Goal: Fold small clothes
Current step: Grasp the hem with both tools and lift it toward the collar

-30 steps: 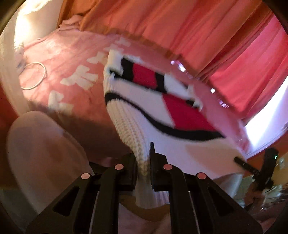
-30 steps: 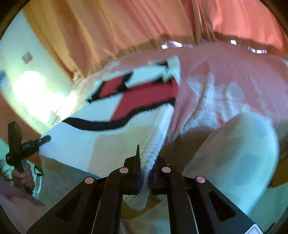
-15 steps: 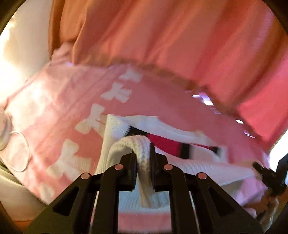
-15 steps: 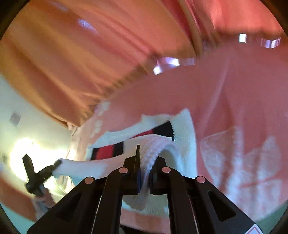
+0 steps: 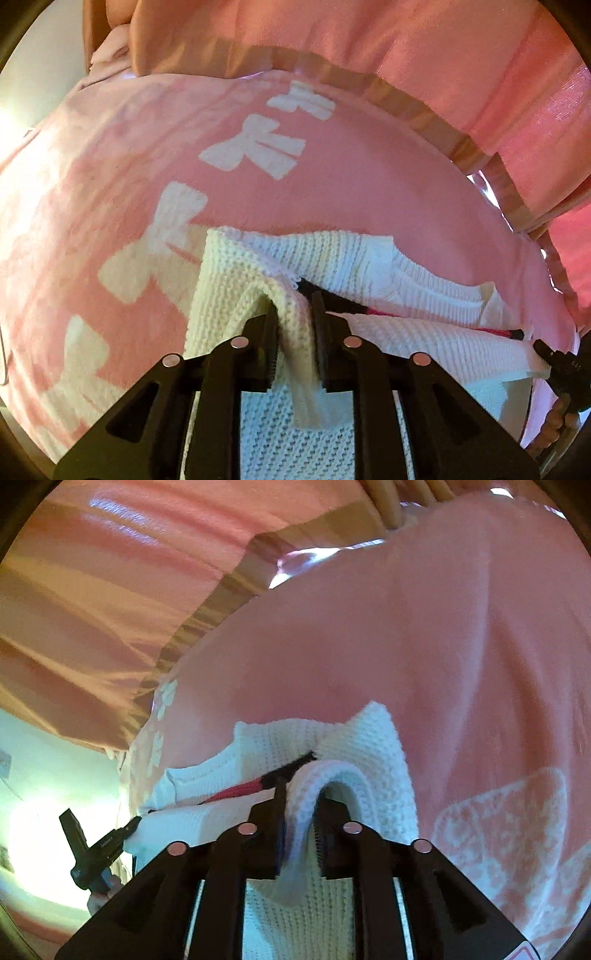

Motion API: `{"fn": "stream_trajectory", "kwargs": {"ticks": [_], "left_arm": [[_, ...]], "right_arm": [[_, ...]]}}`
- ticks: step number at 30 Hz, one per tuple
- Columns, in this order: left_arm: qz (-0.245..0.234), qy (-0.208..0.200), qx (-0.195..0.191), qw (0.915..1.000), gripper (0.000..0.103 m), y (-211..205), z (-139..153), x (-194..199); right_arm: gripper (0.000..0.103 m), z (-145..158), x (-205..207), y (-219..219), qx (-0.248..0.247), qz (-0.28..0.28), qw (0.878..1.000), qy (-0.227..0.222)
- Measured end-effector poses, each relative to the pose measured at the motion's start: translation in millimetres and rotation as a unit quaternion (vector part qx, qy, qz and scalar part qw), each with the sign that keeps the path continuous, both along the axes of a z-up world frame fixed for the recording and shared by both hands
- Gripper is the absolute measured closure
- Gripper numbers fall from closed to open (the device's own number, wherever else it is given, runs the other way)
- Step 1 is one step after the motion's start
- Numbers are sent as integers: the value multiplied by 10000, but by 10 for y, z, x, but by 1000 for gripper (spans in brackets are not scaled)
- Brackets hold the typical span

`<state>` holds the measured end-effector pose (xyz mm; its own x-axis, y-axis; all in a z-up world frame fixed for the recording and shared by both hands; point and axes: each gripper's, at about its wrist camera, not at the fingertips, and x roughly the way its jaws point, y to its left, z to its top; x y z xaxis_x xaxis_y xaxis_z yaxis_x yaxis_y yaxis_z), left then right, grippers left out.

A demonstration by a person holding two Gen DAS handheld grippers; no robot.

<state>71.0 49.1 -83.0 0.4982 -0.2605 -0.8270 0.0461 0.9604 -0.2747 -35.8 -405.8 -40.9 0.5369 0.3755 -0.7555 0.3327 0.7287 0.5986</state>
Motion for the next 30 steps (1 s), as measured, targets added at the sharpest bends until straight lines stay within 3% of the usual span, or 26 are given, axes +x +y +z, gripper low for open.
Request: {"fn": "stream_trajectory", "kwargs": {"ticks": [2, 3, 4, 5, 6, 8, 10, 13, 17, 19, 21, 22, 24, 25, 26, 30], "left_arm": [[64, -57, -183, 9998, 71, 61, 57, -9], [176, -234, -348, 9990, 58, 140, 130, -41], [297, -398, -374, 9981, 48, 194, 195, -66], [446, -559, -340, 9969, 31, 239, 255, -86], [659, -852, -290, 9938, 26, 316, 349, -139], [679, -1117, -179, 9913, 24, 365, 455, -185], [531, -1206, 28, 9913, 18, 349, 505, -212], [267, -1176, 175, 9926, 13, 225, 450, -182], [-611, -789, 769, 9920, 13, -209, 219, -26], [-1009, -687, 1209, 9851, 16, -443, 91, 5], [-1124, -590, 1412, 9818, 32, -557, -6, 46], [-1151, -464, 1400, 9823, 40, -579, -57, 76], [-1092, -219, 1278, 9855, 71, -570, -134, 124], [-1060, -211, 1232, 9865, 81, -546, -129, 128], [-1028, -254, 1243, 9866, 96, -531, -96, 116], [-744, -677, 883, 9910, 96, -337, 267, 19]], "right_arm": [[73, 119, -13, 5, -28, -18, 9997, -231], [66, 240, -60, -17, -59, -87, 9987, -494], [48, 358, -107, -38, -189, -197, 9969, -733], [36, 476, -170, -65, -393, -311, 9938, -995], [35, 634, -247, -91, -727, -436, 9877, -1310], [34, 763, -313, -109, -1166, -478, 9817, -1426], [34, 739, -345, -79, -1502, -362, 9807, -1196], [34, 490, -302, 20, -1445, -51, 9874, -649], [35, 248, -144, 206, -1645, 453, 9849, -275], [35, 205, -50, 334, -1954, 671, 9780, -283], [39, 109, 36, 431, -2193, 905, 9714, -111], [47, 61, 52, 447, -2238, 937, 9701, -21], [76, -16, 80, 458, -2181, 995, 9708, 76], [95, -5, 87, 455, -2125, 1006, 9720, 62], [96, 29, 97, 462, -2114, 979, 9725, 10], [96, 576, -64, 355, -2101, 605, 9721, -852]]}}
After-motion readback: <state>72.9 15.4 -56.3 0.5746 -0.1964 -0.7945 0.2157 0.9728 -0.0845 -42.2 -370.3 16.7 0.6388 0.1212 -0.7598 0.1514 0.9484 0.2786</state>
